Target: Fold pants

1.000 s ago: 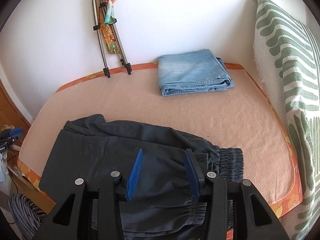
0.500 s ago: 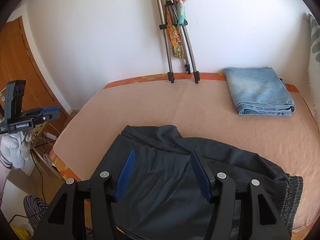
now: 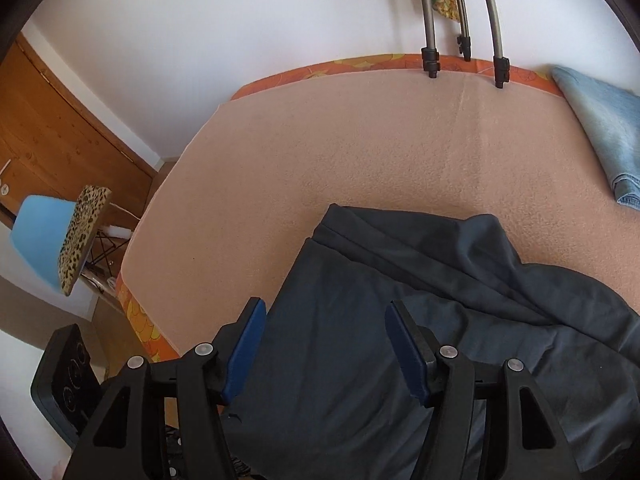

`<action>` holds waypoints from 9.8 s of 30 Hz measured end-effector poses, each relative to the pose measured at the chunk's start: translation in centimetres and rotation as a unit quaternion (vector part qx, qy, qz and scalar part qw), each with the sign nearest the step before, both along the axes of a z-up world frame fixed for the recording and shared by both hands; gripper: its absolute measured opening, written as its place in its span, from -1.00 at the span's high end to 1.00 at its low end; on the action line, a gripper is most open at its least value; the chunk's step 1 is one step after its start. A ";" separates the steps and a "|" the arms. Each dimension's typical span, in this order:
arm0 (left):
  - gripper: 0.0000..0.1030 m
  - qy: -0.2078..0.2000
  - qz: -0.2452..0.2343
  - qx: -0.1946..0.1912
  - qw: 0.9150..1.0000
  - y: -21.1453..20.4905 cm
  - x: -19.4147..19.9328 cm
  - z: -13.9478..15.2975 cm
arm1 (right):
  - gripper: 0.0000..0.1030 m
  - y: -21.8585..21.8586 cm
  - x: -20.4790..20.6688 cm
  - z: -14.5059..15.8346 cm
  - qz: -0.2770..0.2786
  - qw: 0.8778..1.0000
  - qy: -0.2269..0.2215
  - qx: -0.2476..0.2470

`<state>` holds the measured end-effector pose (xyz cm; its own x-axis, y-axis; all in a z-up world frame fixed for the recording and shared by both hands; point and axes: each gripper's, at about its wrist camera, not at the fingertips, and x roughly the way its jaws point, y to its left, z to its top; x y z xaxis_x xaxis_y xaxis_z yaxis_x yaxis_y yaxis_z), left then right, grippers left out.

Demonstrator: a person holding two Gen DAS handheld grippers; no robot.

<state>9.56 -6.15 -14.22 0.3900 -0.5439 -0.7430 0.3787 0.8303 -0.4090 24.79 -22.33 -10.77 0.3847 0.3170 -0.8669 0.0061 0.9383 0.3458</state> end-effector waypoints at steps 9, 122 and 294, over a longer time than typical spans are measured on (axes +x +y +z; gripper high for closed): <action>0.11 0.013 -0.003 -0.049 0.999 1.4 -0.6 -1.4 | -0.22 6.5 5.4 -3.9 0.015 0.993 0.081 -0.086; 0.19 -0.092 -0.335 0.021 0.937 -29.1 -5.1 -0.4 | 0.32 -31.2 -5.3 -5.9 -0.089 0.986 0.069 0.123; 0.99 -0.188 -0.415 0.153 0.877 -43.5 9.9 5.9 | 0.42 -33.5 -25.1 -1.9 -0.092 0.985 -0.107 -0.103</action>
<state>19.45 -49.69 -8.36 0.2024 -0.5543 -0.8073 0.9648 0.2544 0.0672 -0.33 -55.85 -12.66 0.6000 0.0510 -0.7983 0.1298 0.9785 0.1601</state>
